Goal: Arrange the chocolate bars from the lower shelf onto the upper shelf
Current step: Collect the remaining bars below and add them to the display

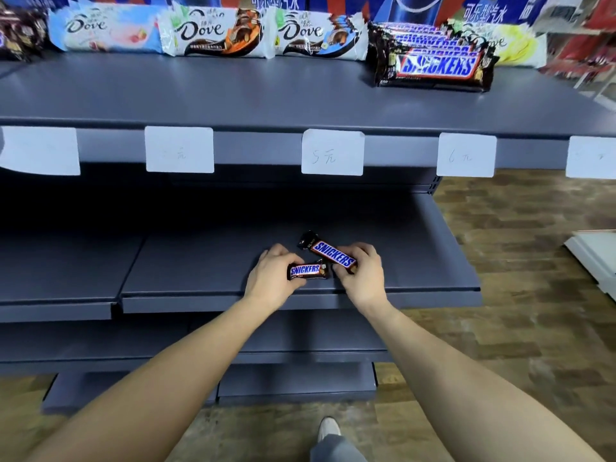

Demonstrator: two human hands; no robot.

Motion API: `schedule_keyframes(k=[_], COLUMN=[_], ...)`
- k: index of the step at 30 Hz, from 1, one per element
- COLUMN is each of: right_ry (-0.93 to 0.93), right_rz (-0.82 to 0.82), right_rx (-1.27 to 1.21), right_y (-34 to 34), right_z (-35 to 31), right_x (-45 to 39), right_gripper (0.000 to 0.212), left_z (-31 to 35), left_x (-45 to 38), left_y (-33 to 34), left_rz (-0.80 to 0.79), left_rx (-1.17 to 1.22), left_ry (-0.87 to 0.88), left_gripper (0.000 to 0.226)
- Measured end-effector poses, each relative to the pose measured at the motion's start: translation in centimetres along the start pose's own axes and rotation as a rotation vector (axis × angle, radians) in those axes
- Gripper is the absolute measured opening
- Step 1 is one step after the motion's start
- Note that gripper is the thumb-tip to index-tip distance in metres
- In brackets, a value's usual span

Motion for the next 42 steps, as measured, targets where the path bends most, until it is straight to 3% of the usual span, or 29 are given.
schedule_keyframes(k=[3, 7, 14, 30, 42], right_ry=[0.003, -0.036, -0.076, -0.360, -0.584], right_rz=[0.173, 0.045, 0.034, 0.126, 0.177], right_rx=[0.217, 0.214, 0.164, 0.167, 0.281], right_y=[0.1, -0.1, -1.2, -13.1, -19.1], right_z=[-0.5, -1.7, -3.5, -10.4, -18.3], right_x=[1.6, 4.1, 10.0, 19.6, 21.8], right_gripper=[0.031, 0.032, 0.031, 0.033, 0.034], left_z=[0.0, 0.1, -0.1, 8.8, 14.4], left_x=[1.1, 3.5, 10.0, 20.5, 24.4], left_y=[-0.8, -2.2, -3.9, -11.9, -21.1], left_rz=[-0.002, 0.022, 0.076, 0.306, 0.448], left_rx=[0.000, -0.001, 0.034, -0.004, -0.260], left_ry=[0.012, 0.031, 0.097, 0.238, 0.336], left_gripper=[0.035, 0.037, 0.038, 0.027, 0.032])
Point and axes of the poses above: each hand's wrist, its own x-axis away from the middle knuckle, its own y-axis out of the palm, z = x × y, the point moved 1 cm from there along -x, towards the middle knuckle, and after that the axes turned 9 degrees about y, right-handed, at the moved point
